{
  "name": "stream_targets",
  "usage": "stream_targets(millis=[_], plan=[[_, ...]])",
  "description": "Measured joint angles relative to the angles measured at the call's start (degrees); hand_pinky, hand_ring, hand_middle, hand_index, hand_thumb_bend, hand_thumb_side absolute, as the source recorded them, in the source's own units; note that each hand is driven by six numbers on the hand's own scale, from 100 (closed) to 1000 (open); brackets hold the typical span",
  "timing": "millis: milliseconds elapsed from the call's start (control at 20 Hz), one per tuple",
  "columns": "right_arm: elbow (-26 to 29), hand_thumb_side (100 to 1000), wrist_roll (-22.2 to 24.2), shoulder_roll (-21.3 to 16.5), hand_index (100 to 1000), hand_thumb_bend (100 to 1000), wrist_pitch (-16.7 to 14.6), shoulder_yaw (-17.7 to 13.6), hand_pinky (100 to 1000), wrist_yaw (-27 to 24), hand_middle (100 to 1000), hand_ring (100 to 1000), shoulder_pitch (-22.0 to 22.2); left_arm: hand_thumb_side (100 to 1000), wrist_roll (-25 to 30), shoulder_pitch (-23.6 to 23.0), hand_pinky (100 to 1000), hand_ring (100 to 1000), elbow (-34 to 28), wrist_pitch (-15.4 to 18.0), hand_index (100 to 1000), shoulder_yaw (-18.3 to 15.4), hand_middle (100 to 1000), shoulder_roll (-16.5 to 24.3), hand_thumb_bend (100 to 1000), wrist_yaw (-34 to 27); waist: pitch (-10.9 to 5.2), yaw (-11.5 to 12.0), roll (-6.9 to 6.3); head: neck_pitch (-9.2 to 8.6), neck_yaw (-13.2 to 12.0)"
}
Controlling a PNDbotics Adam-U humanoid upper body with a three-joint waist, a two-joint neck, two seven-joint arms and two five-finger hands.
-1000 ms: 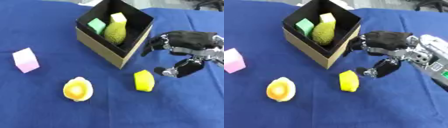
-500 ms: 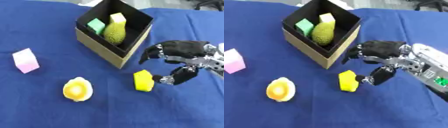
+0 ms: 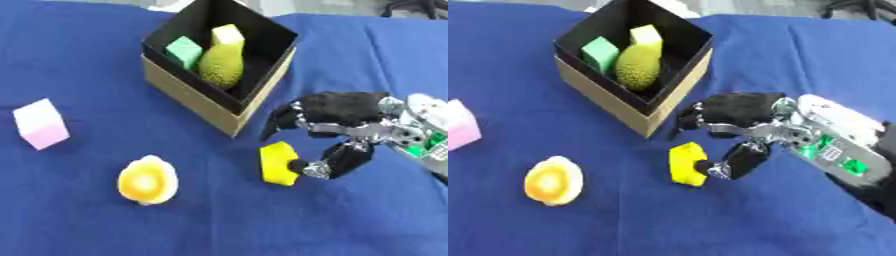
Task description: Pick up objects on the table and place them in the box.
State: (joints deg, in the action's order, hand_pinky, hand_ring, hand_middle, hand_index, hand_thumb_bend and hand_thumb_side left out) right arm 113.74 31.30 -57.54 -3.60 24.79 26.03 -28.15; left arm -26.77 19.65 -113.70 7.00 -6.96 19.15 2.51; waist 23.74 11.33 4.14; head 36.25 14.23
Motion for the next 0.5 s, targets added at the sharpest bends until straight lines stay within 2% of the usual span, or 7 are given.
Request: stream_targets(millis=[250,500], plan=[[0.00,100,0.99,0.47,831,266,0.33,0.54,845,0.62,769,826,0.14,595,0.03,0.09,774,732,0.00,0.03,766,0.00,627,-0.02,132,-0.05,0.15,0.00,0.00,-0.03,0.09],[0.00,100,1.07,0.97,682,183,0.52,0.97,827,1.37,597,764,0.29,595,0.13,0.12,774,732,0.00,0.13,766,0.01,628,-0.02,131,-0.05,0.32,0.08,-0.02,-0.03,0.08]])
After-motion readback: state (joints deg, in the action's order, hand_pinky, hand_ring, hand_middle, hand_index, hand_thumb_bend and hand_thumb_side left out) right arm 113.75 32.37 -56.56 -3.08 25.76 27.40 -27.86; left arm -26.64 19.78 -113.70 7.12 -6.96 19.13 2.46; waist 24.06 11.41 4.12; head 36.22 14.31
